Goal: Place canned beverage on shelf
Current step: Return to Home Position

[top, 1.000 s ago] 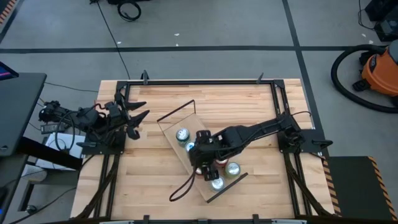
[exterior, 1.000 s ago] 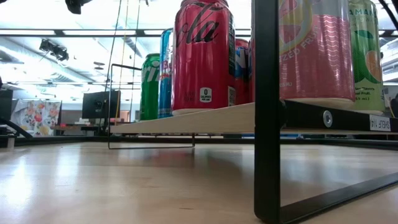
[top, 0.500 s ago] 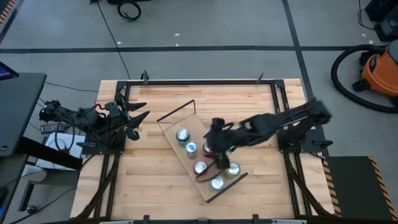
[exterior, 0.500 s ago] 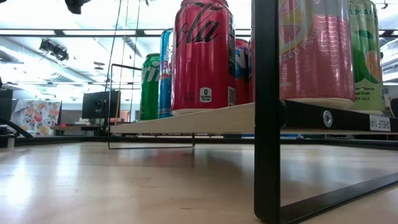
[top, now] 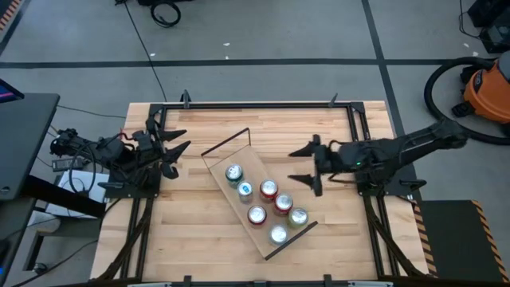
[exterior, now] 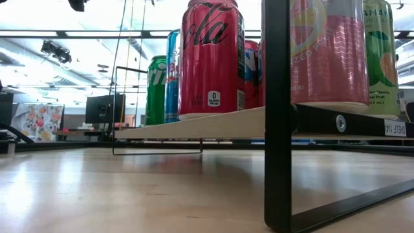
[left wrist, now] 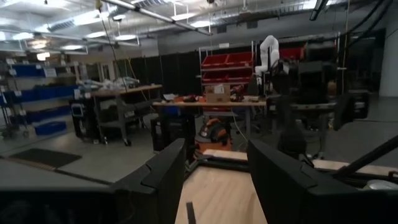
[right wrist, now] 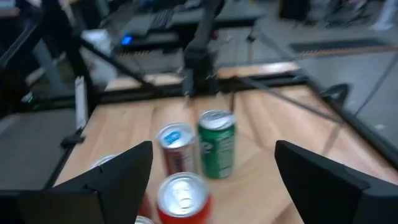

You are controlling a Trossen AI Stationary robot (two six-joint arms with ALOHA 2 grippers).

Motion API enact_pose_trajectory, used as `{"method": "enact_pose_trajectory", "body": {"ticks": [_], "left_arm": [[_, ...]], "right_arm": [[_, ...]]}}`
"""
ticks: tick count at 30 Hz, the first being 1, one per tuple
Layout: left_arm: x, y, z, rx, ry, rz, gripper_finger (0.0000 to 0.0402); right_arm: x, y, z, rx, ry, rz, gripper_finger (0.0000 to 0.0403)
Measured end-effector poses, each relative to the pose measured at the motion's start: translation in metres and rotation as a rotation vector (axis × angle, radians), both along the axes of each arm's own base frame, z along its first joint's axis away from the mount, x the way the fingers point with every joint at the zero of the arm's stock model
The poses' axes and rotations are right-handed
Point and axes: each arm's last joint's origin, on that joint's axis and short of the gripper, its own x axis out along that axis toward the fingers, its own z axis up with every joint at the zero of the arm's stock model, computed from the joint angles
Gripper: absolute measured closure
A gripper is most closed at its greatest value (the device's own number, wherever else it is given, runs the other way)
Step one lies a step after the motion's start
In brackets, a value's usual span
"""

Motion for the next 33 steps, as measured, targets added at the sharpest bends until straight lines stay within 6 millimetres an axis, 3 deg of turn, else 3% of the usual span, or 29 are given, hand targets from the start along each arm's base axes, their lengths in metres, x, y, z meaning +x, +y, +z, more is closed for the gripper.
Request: {"method": "enact_pose_trajectory", "body": {"ticks": [5,12,22,26,33], "left_arm": [[-0.001,0.000,0.004,0.008,-0.034,0.006,0.0219],[-0.001,0.000,0.004,0.010,-0.030,0.006,0.0219],[-0.001,0.000,0.004,0.010,-0.030,0.006,0.0219],[-0.001,0.000,0.004,0.011,-0.029,0.006,0.0219],[-0.001,0.000,0.004,0.010,-0.029,0.006,0.0219]], "right_arm": [[-0.029,-0.012,-0.013,-0.030,-0.120,-0.098,0.0055],[-0.051,-0.019,-0.036,-0.068,-0.303,-0.142,0.0055],[-0.064,-0.024,-0.063,-0.098,-0.301,-0.194,0.0055],[-0.067,-0.026,-0.061,-0.107,-0.319,-0.223,0.0055],[-0.070,-0.023,-0.072,-0.110,-0.282,-0.127,0.0055]]}}
